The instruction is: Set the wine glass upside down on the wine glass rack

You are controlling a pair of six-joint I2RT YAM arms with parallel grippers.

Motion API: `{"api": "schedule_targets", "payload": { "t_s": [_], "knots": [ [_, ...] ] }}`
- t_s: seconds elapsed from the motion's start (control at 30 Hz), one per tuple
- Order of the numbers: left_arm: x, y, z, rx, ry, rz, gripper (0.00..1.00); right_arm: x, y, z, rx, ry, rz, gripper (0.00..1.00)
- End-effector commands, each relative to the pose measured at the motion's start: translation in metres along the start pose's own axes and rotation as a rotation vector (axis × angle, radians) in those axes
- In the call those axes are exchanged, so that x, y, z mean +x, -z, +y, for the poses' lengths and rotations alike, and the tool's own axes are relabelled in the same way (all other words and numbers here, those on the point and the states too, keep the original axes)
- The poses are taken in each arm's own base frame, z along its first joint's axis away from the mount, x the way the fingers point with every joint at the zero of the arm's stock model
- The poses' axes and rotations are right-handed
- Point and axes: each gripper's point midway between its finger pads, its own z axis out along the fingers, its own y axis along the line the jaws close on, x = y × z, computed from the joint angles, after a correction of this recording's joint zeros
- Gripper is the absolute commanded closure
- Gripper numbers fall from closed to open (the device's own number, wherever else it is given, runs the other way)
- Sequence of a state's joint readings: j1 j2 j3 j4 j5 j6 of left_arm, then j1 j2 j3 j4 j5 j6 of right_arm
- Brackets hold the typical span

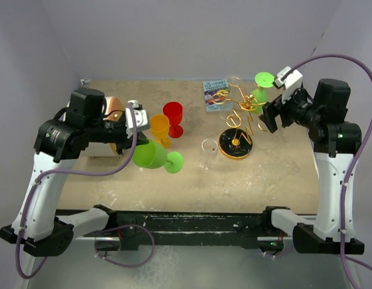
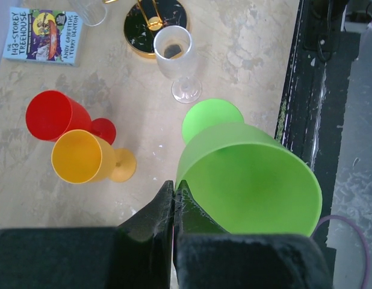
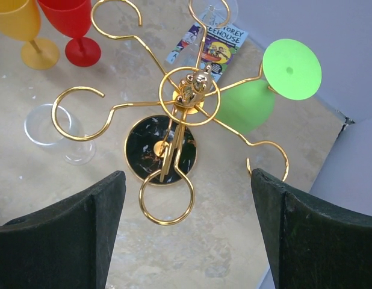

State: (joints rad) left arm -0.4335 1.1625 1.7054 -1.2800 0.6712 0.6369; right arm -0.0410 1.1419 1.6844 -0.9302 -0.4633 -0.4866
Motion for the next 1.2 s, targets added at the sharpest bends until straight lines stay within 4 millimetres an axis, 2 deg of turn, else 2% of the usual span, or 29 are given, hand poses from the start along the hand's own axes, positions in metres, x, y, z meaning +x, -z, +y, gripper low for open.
{"api": "schedule_targets", "payload": {
  "t_s": [0.0, 0.17, 0.37, 0.5, 0.8, 0.93, 1.03, 1.17],
  "knots": [
    [-0.027, 0.016, -0.003, -0.014, 0.044, -0.138, 1.00, -0.008, 0.015, 0.007, 0.016, -0.040, -0.047, 0.13],
    [-0.025, 0.020, 0.006, -0.079, 0.074, -0.135, 1.00, -0.001, 0.006, 0.009, -0.007, -0.053, -0.030, 0.14],
    [-0.036, 0.021, 0.006, -0.072, 0.095, -0.176, 1.00, 0.011, 0.010, 0.005, 0.046, -0.050, 0.003, 0.14],
    [-0.040, 0.021, 0.007, -0.073, 0.117, -0.197, 1.00, 0.010, 0.012, 0.005, 0.041, -0.049, 0.005, 0.14],
    [-0.053, 0.016, 0.024, -0.090, 0.143, -0.219, 1.00, -0.003, 0.024, 0.012, 0.011, -0.079, -0.059, 0.15],
    [-0.059, 0.012, 0.035, -0.105, 0.136, -0.239, 1.00, -0.013, 0.025, 0.028, -0.056, -0.140, -0.127, 0.18],
    [-0.075, 0.015, 0.047, -0.139, 0.042, -0.297, 1.00, -0.029, 0.021, 0.048, -0.192, -0.200, -0.199, 0.21],
    [-0.105, 0.018, 0.064, -0.150, -0.040, -0.367, 1.00, -0.056, 0.015, 0.050, -0.280, -0.244, -0.259, 0.22]
  ]
}}
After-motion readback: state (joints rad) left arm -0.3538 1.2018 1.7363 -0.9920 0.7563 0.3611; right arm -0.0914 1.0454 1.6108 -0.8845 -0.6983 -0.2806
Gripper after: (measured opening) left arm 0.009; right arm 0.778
